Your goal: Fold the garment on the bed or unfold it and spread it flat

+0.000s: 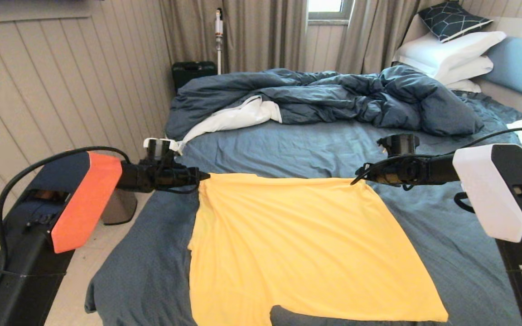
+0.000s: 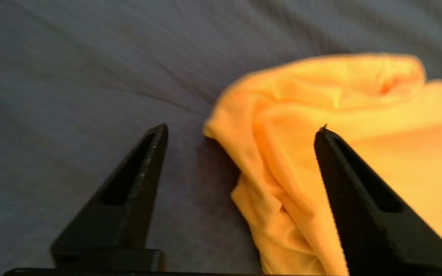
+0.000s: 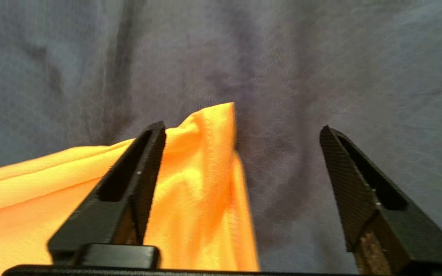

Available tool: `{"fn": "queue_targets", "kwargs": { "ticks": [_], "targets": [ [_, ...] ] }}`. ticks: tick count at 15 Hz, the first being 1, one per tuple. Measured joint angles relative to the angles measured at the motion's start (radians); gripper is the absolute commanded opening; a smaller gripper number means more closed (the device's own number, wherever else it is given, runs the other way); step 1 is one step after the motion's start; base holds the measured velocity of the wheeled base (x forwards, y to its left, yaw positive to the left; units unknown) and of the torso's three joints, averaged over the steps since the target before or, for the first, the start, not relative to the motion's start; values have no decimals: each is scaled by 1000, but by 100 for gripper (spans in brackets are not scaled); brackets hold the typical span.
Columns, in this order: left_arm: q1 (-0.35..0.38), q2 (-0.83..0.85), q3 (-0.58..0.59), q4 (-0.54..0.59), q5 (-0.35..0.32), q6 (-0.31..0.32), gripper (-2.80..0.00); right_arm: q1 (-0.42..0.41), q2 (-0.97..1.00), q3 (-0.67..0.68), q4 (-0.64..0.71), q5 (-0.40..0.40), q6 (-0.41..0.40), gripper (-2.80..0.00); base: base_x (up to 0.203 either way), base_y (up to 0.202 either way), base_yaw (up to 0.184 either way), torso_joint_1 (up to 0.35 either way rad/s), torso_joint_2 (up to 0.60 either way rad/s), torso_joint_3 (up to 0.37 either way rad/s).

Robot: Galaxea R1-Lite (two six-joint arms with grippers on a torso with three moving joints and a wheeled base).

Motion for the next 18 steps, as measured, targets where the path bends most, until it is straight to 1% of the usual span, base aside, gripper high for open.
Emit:
{"fn": "queue_targets", "kwargs": {
  "ticks": [2, 5, 7, 11, 12, 13, 16, 18],
  "targets": [
    [0, -42, 19, 5, 3, -42, 0, -4, -28, 8, 18, 2, 5, 0, 0, 0, 0, 0, 0, 0],
    [2, -151, 97, 66, 4, -108, 0, -4, -94, 29, 91, 6, 58, 0, 0, 0, 0, 0, 0, 0],
    [10, -231, 212, 93, 4, -117, 0, -5, -147, 76, 130, 16, 70, 0, 0, 0, 0, 0, 0, 0],
    [28, -439, 529, 100, 5, -122, 0, -2, -283, 295, 143, 37, 78, 0, 0, 0, 0, 0, 0, 0],
    [33, -492, 602, 101, 5, -125, 0, -1, -317, 360, 142, 42, 80, -280, 0, 0, 0, 0, 0, 0],
    [35, -537, 666, 100, 6, -128, -280, 0, -351, 419, 141, 55, 84, -280, 0, 0, 0, 0, 0, 0],
    [36, -645, 821, 85, 43, -139, -280, -2, -458, 566, 140, 150, 117, -280, 0, 0, 0, 0, 0, 0],
    [14, -677, 884, 50, 53, -169, -280, -3, -504, 625, 138, 200, 133, -280, 0, 0, 0, 0, 0, 0]
  ]
}}
